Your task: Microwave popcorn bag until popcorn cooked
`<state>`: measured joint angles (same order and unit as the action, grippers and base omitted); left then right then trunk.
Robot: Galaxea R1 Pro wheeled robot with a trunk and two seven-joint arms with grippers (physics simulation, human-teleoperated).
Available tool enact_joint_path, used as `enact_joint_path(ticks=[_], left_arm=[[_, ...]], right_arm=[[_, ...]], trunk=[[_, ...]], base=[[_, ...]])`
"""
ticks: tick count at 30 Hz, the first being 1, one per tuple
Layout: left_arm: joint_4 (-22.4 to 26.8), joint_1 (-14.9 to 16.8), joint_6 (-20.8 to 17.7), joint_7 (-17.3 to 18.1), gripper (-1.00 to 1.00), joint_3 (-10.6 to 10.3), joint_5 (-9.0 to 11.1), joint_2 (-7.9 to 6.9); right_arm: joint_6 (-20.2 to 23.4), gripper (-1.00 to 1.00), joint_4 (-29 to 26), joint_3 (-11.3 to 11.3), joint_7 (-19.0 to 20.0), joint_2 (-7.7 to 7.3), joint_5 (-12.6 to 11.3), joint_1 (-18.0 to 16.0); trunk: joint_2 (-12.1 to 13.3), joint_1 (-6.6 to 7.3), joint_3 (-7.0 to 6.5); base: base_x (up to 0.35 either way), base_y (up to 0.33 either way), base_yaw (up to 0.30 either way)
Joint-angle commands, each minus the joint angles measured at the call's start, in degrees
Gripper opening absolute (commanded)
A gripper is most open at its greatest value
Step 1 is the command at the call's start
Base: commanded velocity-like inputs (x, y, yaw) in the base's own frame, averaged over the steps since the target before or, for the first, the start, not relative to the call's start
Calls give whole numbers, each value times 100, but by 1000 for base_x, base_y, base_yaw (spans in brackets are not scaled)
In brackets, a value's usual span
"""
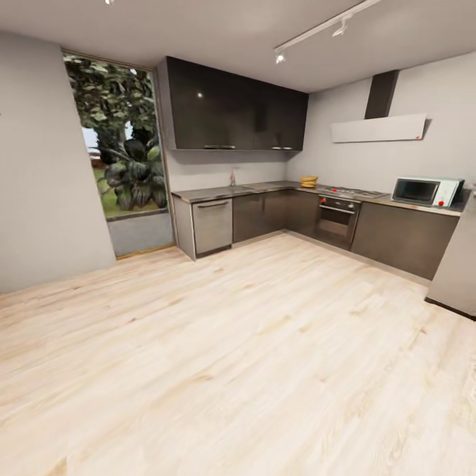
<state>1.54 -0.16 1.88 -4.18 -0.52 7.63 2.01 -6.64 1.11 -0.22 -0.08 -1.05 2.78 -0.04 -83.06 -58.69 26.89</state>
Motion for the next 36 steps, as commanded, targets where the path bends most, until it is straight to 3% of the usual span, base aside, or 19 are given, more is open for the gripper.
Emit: enact_joint_path(ticks=[1, 10, 26, 36], left_arm=[[4, -2, 18, -12, 100, -10, 52, 2], [4, -2, 22, -21, 100, -10, 51, 2], [4, -2, 24, -30, 100, -10, 50, 2], [4, -2, 30, -34, 100, -10, 46, 2]], right_arm=[[-30, 100, 12, -5, -1, -1, 29, -4], [-30, 100, 12, -5, -1, -1, 29, -4], [-30, 100, 12, -5, -1, -1, 30, -4], [-30, 100, 12, -5, -1, -1, 30, -4]], trunk=[[-2, -4, 4], [-2, -4, 4], [-2, -4, 4], [-2, -4, 4]], base=[[324, 0, -243], [324, 0, -230], [324, 0, -15], [324, 0, -215]])
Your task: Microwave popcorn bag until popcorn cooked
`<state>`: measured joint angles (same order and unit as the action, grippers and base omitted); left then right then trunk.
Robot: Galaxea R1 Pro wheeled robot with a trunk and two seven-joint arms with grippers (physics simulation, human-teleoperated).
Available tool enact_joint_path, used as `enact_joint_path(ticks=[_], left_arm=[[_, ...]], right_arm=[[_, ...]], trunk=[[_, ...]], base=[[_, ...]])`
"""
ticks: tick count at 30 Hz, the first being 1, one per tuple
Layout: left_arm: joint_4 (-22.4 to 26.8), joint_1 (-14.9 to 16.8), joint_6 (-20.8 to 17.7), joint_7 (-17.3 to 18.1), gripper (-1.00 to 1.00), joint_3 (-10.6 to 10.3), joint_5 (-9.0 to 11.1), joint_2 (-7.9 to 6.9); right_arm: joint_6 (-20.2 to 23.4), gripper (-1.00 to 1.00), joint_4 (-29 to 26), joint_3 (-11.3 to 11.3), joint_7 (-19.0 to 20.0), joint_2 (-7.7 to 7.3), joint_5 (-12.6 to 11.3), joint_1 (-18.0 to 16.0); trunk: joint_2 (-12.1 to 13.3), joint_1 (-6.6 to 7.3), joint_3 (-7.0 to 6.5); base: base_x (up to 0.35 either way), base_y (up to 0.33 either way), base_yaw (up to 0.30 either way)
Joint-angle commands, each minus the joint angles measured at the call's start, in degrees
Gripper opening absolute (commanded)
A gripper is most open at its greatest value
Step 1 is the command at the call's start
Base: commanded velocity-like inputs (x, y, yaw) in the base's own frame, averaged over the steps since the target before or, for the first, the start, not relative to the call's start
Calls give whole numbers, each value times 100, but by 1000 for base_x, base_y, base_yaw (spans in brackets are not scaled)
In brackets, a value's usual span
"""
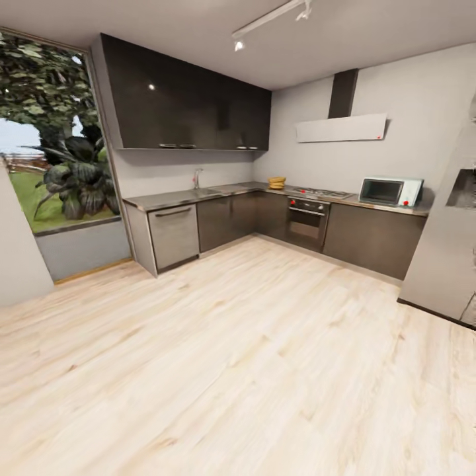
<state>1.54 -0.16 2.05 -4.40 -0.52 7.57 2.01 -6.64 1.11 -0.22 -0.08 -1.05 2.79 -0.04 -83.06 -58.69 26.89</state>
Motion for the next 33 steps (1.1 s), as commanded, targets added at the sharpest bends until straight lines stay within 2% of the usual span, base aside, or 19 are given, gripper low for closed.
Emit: enact_joint_path(ticks=[1, 33], left_arm=[[4, -2, 14, -15, 100, -10, 52, 2], [4, -2, 15, -17, 100, -10, 53, 2]], right_arm=[[-30, 100, 12, -5, -1, -1, 29, -4], [-30, 100, 12, -5, -1, -1, 29, -4]], trunk=[[-2, -4, 4], [-2, -4, 4]], base=[[324, 0, -242], [324, 0, -242]])
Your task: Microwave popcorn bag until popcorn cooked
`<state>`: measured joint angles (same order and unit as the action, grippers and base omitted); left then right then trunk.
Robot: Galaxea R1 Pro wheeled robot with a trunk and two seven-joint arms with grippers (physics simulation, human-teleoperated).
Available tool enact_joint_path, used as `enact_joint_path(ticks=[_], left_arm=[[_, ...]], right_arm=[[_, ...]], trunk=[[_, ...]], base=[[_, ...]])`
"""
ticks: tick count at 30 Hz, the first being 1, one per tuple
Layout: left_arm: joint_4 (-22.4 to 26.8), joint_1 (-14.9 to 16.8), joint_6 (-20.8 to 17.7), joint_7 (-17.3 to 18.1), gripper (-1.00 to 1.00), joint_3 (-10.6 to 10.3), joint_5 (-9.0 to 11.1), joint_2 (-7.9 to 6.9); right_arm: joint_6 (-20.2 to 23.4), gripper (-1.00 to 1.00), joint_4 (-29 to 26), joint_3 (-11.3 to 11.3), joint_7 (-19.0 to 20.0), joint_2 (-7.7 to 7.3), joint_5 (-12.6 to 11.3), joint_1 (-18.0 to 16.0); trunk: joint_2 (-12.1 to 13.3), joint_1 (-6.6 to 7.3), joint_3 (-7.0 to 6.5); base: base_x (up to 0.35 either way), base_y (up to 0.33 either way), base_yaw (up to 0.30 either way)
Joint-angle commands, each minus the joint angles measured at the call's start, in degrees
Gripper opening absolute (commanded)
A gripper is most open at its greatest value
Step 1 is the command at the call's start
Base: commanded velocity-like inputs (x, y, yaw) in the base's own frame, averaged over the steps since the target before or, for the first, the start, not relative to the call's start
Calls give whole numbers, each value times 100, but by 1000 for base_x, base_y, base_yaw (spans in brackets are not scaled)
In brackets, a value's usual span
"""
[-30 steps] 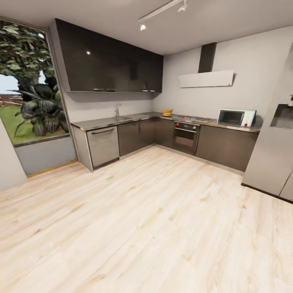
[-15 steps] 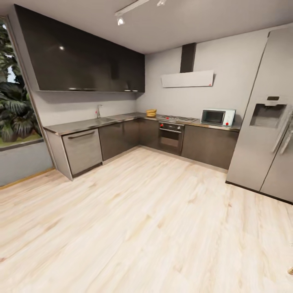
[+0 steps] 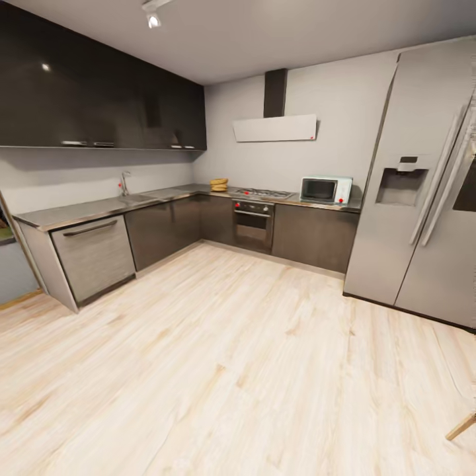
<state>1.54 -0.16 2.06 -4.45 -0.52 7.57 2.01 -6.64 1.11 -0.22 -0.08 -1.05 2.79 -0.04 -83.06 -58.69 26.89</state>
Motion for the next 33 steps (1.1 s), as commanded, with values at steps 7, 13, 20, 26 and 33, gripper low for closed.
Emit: enact_joint_path(ticks=[7, 13, 20, 26, 33], left_arm=[[4, -2, 14, -12, 100, -10, 52, 2], [4, -2, 13, -12, 100, -10, 60, 2], [5, -2, 22, -12, 100, -18, 45, 2], [4, -2, 10, -21, 100, -11, 58, 2], [4, -2, -30, -21, 100, -10, 61, 2]], right_arm=[[-30, 100, 12, -6, -1, -1, 29, -4], [-25, 100, 12, -5, -1, 3, 40, -4], [1, 100, 12, 23, -1, 7, 95, -4], [-23, 100, 12, 31, -1, 0, 93, -4], [-30, 100, 12, 22, -1, -1, 66, -4]], trunk=[[-2, -4, 4], [-2, -4, 4], [-2, -4, 4], [-2, -4, 4], [-2, -4, 4]], base=[[324, 0, -242], [324, 0, -137], [324, 0, -2], [324, 0, 0], [324, 0, 0]])
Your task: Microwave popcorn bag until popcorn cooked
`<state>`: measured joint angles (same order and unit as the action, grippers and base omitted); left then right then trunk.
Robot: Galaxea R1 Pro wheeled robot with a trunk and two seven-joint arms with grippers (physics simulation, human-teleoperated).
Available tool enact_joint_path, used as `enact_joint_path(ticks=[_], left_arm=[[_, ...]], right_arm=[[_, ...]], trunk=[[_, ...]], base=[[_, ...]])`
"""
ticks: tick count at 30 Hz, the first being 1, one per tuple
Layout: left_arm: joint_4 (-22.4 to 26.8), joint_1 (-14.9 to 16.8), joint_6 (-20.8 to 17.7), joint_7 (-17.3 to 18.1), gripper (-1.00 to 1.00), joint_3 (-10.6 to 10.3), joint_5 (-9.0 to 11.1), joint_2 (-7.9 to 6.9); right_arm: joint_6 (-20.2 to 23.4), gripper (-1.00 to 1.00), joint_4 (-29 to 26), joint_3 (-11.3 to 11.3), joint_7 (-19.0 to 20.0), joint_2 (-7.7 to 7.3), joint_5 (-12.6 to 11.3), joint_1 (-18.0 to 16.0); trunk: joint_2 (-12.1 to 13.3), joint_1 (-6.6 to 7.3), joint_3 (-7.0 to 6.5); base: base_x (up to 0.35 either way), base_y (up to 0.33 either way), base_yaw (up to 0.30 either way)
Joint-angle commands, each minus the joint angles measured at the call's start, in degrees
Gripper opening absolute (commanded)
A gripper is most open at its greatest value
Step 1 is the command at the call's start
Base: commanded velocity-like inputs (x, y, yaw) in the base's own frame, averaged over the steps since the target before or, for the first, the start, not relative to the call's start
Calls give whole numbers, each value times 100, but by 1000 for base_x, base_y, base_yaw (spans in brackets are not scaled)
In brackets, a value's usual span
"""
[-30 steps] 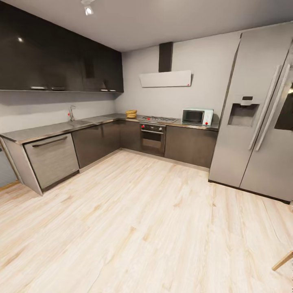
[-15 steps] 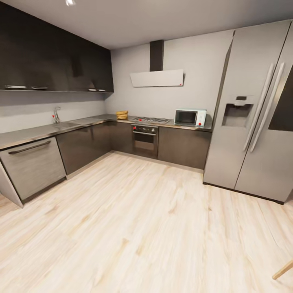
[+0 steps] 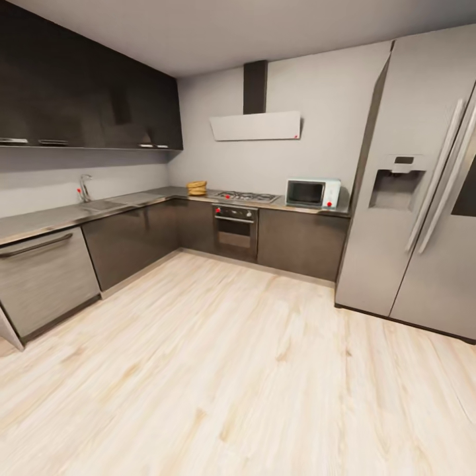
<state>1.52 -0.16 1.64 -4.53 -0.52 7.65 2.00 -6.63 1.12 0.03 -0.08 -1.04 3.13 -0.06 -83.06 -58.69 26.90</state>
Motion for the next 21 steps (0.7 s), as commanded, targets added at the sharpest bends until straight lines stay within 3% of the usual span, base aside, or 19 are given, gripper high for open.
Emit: enact_joint_path(ticks=[1, 21], left_arm=[[6, -2, 12, -13, 100, -10, 53, 2], [6, -2, 31, -13, 100, -10, 53, 2]], right_arm=[[-31, 100, 11, 1, -1, -1, 27, -3], [-15, 100, 11, 6, -1, 8, 61, -3]], trunk=[[-2, -4, 3], [-2, -4, 3]], base=[[324, 0, 0], [324, 0, 0]])
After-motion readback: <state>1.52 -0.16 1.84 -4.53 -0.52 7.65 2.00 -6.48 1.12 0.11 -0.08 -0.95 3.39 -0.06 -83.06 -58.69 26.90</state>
